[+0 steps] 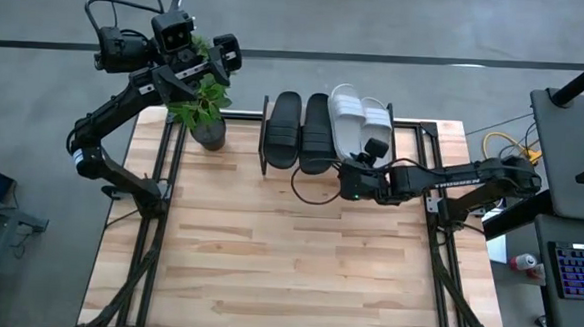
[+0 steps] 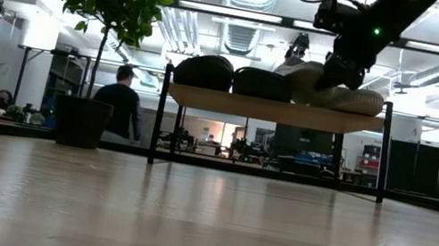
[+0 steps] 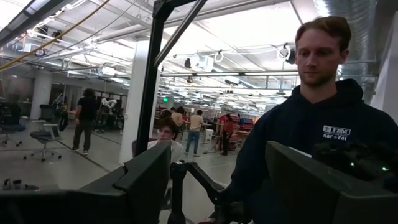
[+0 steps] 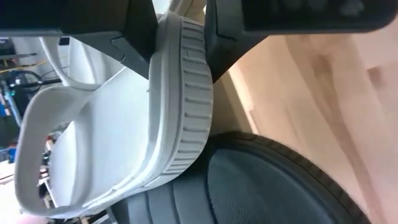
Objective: Pick and place slides into the shelf
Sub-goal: Put the gray slide on the shelf
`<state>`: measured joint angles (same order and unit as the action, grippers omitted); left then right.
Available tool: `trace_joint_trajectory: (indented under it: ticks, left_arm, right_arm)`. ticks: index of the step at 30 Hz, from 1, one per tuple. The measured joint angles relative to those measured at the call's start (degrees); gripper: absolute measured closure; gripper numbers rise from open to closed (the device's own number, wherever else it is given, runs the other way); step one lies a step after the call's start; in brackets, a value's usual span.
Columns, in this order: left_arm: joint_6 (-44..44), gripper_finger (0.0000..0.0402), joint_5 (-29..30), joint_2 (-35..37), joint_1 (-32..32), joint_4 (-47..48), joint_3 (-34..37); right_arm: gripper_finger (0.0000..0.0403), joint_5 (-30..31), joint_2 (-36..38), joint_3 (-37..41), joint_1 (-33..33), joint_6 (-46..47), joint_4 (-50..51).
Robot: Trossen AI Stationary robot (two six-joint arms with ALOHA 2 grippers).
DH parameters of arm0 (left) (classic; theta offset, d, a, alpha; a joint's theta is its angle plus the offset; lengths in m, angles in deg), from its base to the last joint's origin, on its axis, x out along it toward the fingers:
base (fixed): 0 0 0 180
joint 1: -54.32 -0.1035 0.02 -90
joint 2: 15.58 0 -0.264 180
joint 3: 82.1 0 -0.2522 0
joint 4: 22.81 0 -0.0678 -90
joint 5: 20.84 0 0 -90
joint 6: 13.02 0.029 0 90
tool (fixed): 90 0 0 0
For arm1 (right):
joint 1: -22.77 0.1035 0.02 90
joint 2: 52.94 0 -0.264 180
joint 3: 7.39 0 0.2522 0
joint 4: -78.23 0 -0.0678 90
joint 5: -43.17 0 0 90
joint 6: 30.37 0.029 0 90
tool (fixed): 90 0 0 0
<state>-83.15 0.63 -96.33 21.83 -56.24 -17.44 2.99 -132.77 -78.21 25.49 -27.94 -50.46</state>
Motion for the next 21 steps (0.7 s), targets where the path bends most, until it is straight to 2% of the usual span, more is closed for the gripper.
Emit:
trace_joint_trajectory:
  ticks: [7, 10, 21]
  left_arm:
    - [0.07, 0.0154, 0.0, 0.0, 0.0, -0.24, 0.0]
    - [0.07, 0.0154, -0.02, 0.0, 0.0, -0.27, 0.0]
    - [0.18, 0.0154, -0.2, 0.0, 0.02, -0.33, 0.0]
  right_arm:
    - [0.0313, -1.5, 0.19, -2.74, 0.3, 0.64, -0.18]
    - [0.0303, -4.14, 0.95, -4.47, 0.07, 0.62, -1.43]
    - [0.0212, -12.28, 1.27, -2.67, -1.62, 6.78, 2.98]
